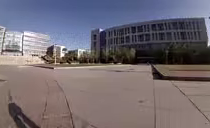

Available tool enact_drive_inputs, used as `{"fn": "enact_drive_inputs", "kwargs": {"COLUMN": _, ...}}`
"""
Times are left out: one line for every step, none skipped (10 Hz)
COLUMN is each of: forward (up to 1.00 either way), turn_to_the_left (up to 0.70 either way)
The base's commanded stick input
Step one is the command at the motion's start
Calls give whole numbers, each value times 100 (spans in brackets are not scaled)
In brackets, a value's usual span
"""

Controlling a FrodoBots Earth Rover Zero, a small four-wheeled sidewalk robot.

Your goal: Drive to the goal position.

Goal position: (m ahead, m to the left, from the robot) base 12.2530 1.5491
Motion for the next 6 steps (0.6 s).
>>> {"fn": "enact_drive_inputs", "kwargs": {"forward": 70, "turn_to_the_left": 0}}
{"fn": "enact_drive_inputs", "kwargs": {"forward": 70, "turn_to_the_left": 0}}
{"fn": "enact_drive_inputs", "kwargs": {"forward": 70, "turn_to_the_left": 0}}
{"fn": "enact_drive_inputs", "kwargs": {"forward": 70, "turn_to_the_left": 0}}
{"fn": "enact_drive_inputs", "kwargs": {"forward": 70, "turn_to_the_left": 0}}
{"fn": "enact_drive_inputs", "kwargs": {"forward": 70, "turn_to_the_left": 0}}
